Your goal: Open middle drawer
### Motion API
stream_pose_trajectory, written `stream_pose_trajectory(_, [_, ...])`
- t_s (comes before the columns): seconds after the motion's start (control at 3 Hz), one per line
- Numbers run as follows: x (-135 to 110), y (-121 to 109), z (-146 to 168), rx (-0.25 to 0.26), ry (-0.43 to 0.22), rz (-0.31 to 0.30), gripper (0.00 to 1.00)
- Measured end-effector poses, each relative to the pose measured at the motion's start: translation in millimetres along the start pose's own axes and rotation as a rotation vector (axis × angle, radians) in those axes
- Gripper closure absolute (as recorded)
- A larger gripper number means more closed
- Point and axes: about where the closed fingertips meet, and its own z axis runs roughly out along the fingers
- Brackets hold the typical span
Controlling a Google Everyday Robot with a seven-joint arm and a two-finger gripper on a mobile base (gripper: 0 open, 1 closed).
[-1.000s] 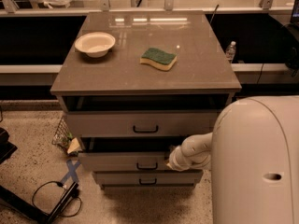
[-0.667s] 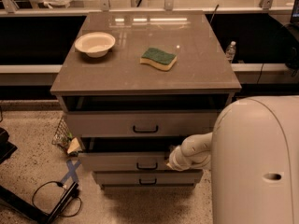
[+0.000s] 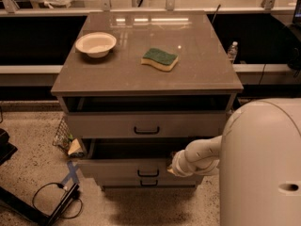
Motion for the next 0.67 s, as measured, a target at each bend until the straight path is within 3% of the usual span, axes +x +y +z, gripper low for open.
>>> stream_pose_trajectory(0.33, [-0.1, 0.0, -0.3, 0.0, 0.0, 0.0, 1.0])
stream_pose_trajectory(0.67, [5.8, 16.4, -13.1, -0.017, -0.025, -0.029, 1.0])
